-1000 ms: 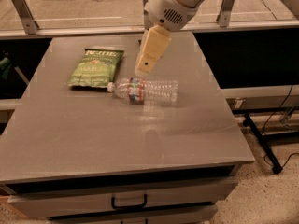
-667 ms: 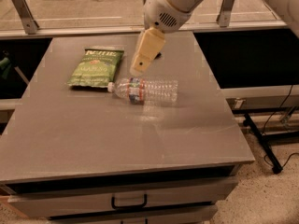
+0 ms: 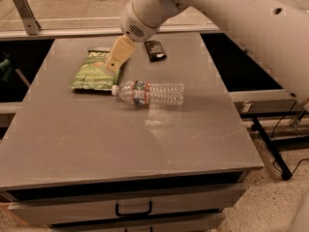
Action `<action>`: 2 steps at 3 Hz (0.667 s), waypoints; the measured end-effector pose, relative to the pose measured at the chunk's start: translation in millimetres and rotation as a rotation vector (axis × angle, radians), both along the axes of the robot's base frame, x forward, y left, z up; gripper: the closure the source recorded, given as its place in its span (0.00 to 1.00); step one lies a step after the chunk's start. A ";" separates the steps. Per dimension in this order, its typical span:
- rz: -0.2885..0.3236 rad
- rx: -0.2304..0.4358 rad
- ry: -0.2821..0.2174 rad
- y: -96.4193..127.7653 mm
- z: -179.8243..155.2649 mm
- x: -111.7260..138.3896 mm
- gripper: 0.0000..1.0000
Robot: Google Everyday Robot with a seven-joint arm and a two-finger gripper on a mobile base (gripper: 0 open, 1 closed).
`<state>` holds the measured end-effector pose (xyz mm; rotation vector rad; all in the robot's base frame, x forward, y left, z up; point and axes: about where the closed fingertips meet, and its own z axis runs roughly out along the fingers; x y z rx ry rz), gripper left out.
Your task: Pick green jalapeno chip bag
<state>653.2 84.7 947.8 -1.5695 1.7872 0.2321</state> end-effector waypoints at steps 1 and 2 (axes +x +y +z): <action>-0.046 0.058 0.048 25.8 -31.8 27.9 0.00; -0.077 0.088 0.109 47.5 -57.8 40.4 0.00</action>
Offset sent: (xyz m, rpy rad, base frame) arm 0.0560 0.0705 -0.0853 0.1243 0.1781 -0.1190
